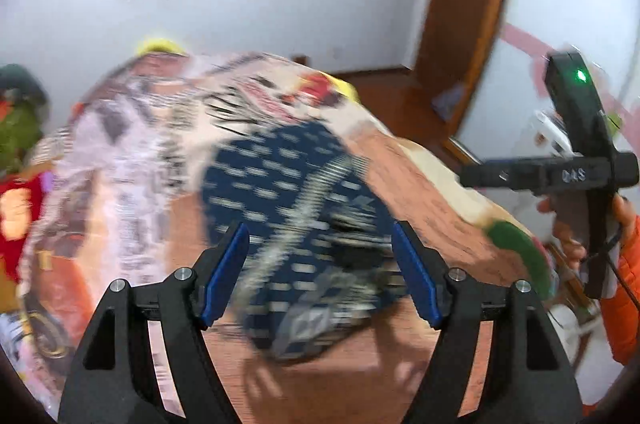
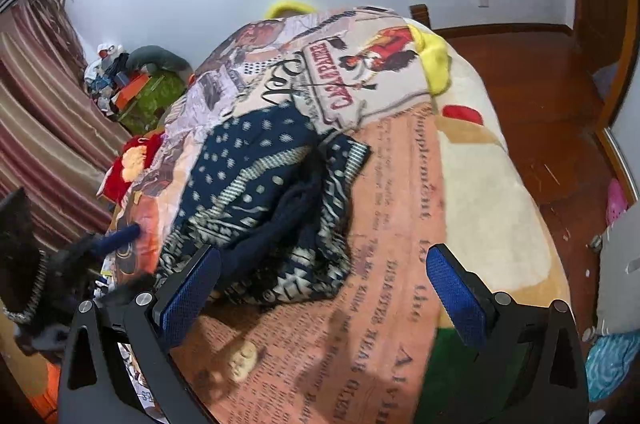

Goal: Fold large clothes

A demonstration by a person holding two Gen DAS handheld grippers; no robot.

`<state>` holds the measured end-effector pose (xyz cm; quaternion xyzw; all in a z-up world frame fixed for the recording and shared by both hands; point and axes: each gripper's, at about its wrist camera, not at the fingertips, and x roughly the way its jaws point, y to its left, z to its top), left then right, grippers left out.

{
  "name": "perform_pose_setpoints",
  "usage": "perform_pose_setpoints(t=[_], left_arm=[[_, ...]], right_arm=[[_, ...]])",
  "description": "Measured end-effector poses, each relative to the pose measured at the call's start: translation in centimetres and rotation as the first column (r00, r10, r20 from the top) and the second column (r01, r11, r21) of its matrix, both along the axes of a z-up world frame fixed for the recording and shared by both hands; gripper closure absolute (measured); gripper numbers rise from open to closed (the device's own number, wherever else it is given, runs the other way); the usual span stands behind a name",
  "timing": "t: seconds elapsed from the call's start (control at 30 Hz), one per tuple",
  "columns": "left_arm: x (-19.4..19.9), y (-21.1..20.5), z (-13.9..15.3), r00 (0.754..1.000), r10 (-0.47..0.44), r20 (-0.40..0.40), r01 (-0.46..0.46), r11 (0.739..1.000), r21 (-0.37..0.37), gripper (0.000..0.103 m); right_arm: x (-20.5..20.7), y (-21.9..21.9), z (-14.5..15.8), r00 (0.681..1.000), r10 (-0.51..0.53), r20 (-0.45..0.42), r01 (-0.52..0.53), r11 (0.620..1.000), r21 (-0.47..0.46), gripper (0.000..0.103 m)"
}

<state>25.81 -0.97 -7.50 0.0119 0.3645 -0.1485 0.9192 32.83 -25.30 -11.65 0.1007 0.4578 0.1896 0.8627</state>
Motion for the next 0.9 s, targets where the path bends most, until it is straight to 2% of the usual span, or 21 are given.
perform_pose_setpoints(t=[0.1,0.27,0.43,0.57,0.7,0.8,0.9], left_arm=[[1.1,3.0,-0.5,0.995,0.098,-0.011,-0.097,0.995,0.035,0.030],[3.0,7.0,-4.0,0.974,0.190,-0.120,-0.186,0.982,0.042,0.030],[3.6,7.1,-8.1,0.956,0.156,-0.248,-0.162,0.987,-0.004,0.030],[3.8,5.9,-9.3,0.958,0.136,-0.251,-0.144,0.989,-0.014,0.030],[4.0,5.6,-9.6,0.956,0.103,-0.275,-0.124,0.990,-0.062,0.030],[4.1,5.2,-10.1,0.949,0.066,-0.308,-0.105,0.988,-0.113,0.029],[4.2,4.2,-10.4,0.951,0.052,-0.305,-0.089,0.990,-0.110,0.029]], right_arm=[[0.9,2.2,0.1,0.999,0.042,0.004,-0.042,0.999,-0.001,0.000],[2.6,6.8,-0.8,0.993,0.117,-0.023,-0.117,0.993,-0.018,0.000],[3.1,11.2,-2.6,0.980,0.192,-0.057,-0.195,0.980,-0.047,0.000],[3.2,13.5,-4.5,0.968,0.240,-0.080,-0.248,0.961,-0.125,0.000],[3.6,12.7,-6.2,0.970,0.230,-0.080,-0.243,0.943,-0.229,0.000],[4.3,9.8,-6.9,0.982,0.163,-0.096,-0.182,0.956,-0.232,0.000],[4.6,6.6,-7.6,0.990,0.089,-0.110,-0.112,0.967,-0.230,0.000]])
